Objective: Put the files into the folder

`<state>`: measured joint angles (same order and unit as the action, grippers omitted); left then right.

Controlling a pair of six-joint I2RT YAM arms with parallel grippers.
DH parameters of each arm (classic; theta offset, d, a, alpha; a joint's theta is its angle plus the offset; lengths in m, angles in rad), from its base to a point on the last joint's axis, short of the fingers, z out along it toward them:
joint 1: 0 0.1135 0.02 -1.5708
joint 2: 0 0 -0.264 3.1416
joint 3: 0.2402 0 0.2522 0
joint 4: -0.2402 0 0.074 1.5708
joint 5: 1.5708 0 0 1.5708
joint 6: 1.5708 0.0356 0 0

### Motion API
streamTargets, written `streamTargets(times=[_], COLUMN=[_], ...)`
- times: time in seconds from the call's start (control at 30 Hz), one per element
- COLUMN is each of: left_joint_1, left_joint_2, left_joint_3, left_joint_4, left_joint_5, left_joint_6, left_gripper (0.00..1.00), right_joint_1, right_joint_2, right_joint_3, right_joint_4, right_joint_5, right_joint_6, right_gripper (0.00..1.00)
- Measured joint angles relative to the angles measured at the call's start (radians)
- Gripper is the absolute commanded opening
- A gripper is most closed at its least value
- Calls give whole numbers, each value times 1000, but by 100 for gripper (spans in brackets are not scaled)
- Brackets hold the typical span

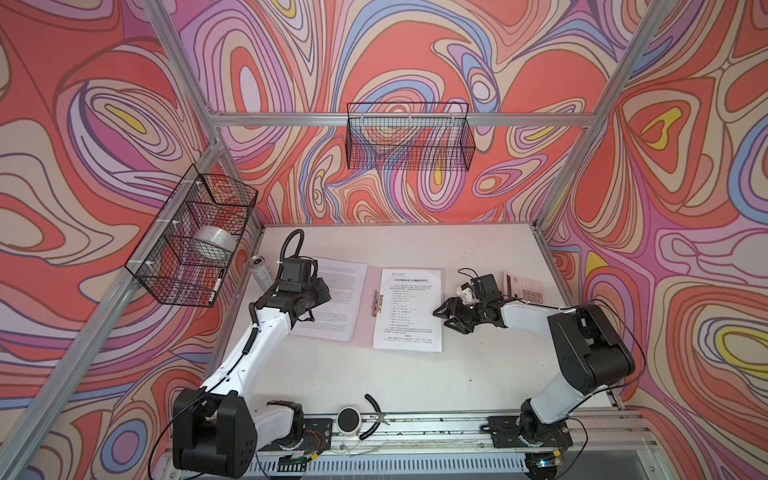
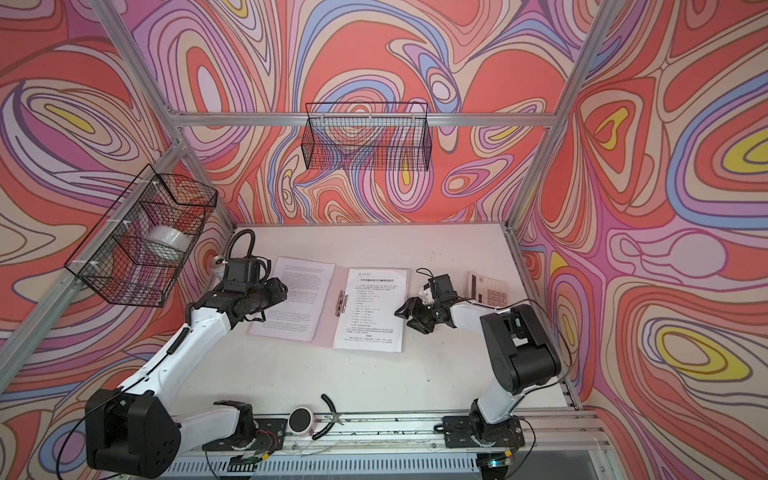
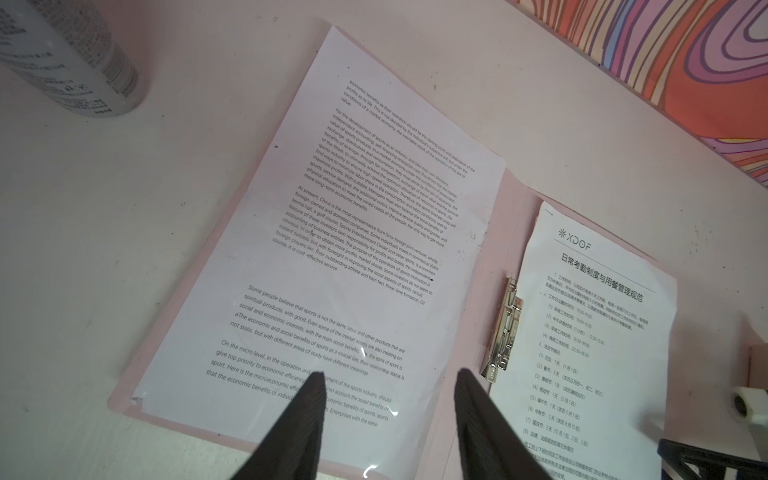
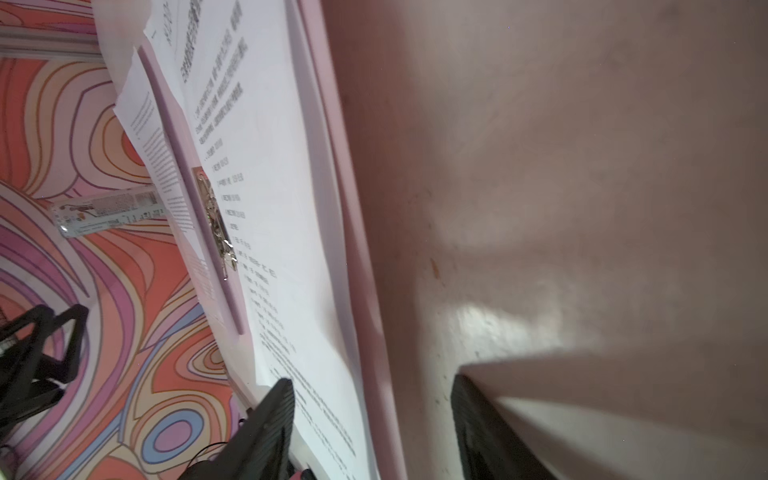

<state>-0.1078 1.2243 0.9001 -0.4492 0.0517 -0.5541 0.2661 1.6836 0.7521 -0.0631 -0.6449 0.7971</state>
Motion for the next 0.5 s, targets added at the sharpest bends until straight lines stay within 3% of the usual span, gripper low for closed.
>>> streamTargets(times=[0.1,0.27,0.5], left_joint_1=[53,120,135], left_joint_2=[0,29,135], left_joint_3=[-29,-39,-6], left_joint_4=[36,105,142], left_joint_5=[43,103,128], left_joint_6=[-5,-9,16], left_gripper=[54,57,62], right_joint_1=[0,0,-15], right_joint_2=[42,101,140], right_joint_3=[2,25,188], right_joint_4=[57,61,-140], right_joint_5=[-43,-76,-59], right_joint_6=[14,0,-142], right_gripper=[39,3,0])
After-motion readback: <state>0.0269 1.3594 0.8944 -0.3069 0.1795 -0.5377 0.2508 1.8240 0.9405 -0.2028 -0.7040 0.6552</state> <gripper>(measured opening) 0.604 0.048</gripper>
